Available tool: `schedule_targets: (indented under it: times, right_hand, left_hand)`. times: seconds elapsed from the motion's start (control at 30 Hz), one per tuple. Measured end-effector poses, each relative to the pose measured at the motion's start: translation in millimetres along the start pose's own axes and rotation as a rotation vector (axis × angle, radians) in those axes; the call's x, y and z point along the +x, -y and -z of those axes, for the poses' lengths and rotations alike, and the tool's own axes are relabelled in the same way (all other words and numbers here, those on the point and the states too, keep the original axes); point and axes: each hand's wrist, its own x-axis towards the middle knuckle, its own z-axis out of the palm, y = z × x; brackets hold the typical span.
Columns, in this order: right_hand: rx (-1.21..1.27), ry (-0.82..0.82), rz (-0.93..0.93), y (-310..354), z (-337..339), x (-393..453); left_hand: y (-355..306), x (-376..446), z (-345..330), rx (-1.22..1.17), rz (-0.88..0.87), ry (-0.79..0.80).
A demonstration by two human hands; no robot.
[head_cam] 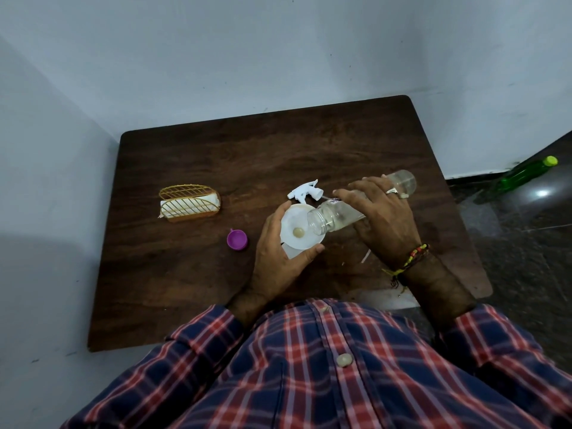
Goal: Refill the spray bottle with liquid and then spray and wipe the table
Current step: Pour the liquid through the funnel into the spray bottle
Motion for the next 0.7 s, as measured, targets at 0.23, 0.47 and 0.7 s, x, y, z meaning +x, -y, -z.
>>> schedule_targets:
  times: [0.23,0.47,0.7]
  right_hand:
    - [-0.008,-0.013,0.02,1.5,1.1,1.1]
    - [-0.017,-0.023,0.04,-1.6,-1.0,2.5]
    - [-0.001,-0.02,0.059,-2.5,0.8,0.9]
  left_hand:
    - [0.9,0.1,0.2,0.014,0.01,-0.005]
    - [1.5,0.9,1.1,0.016,-0.002,0.005]
    - [-0.5,-0.7,2.1,-0.006,-0.014,0.021]
